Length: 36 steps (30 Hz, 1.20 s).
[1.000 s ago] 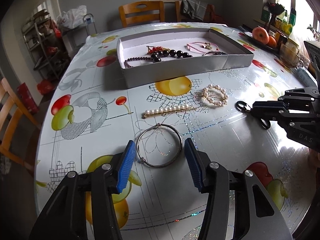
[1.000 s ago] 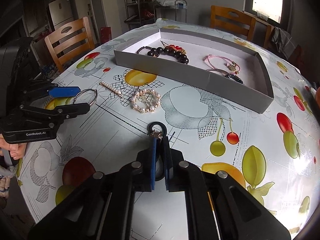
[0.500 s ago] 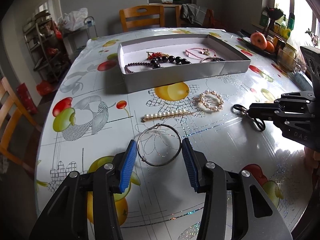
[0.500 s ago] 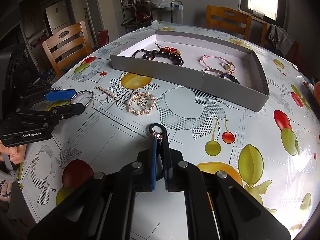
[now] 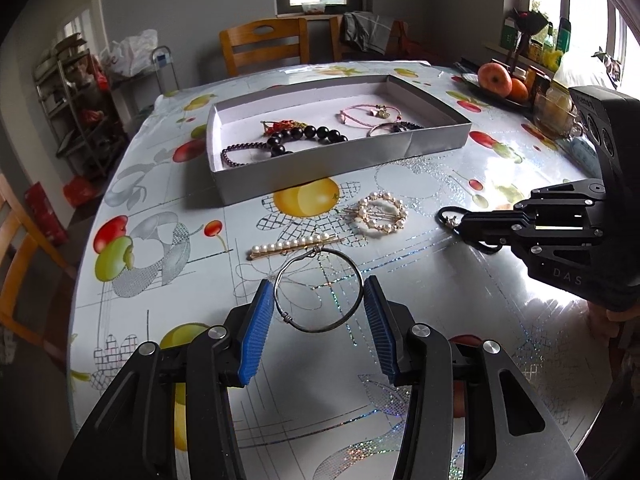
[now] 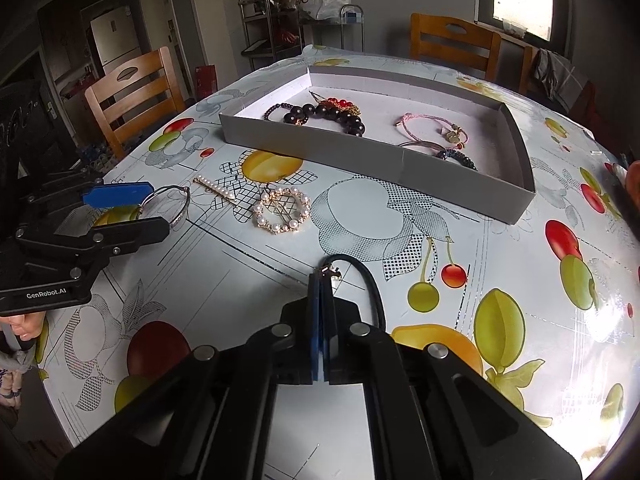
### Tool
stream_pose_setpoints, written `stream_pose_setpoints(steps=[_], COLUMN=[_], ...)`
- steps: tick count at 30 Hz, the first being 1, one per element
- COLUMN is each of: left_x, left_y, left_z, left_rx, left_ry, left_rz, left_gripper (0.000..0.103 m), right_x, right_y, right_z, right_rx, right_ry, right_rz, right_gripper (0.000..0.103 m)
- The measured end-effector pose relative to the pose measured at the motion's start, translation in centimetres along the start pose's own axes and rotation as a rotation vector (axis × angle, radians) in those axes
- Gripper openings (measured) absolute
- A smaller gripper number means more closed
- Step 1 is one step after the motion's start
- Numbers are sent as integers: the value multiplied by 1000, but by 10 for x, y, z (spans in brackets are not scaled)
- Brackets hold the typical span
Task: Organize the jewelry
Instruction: 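Carry the hair tie and hoop bangle over the box with both tools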
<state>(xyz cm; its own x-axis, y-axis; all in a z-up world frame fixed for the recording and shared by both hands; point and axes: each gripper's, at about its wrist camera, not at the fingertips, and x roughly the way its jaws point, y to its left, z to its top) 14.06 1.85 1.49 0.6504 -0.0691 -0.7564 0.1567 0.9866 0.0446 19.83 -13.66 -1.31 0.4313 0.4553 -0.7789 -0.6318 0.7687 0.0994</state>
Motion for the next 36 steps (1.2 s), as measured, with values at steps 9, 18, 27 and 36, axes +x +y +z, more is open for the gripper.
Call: stream_pose_setpoints(steps=[9,18,27,36], left_x=[-1,-1,-3,-10], left_y=[2,4,0,-8], left_z=[-1,1,4,24], left_rx=[2,4,5,25], left_ry=[-3,-6,-11,-35], left_rz=[-4,-3,-11,-19], left_gripper=[48,48,48,48], right_x=[13,16,16,-12], right_y=[3,2,7,10], right_z=[9,13,13,23], right_rx=[-19,-25,-41,-33], right_ry=[23,27,23,-50], right_rz=[-44,-47,-24,-19], right_gripper=[16,36,13,13])
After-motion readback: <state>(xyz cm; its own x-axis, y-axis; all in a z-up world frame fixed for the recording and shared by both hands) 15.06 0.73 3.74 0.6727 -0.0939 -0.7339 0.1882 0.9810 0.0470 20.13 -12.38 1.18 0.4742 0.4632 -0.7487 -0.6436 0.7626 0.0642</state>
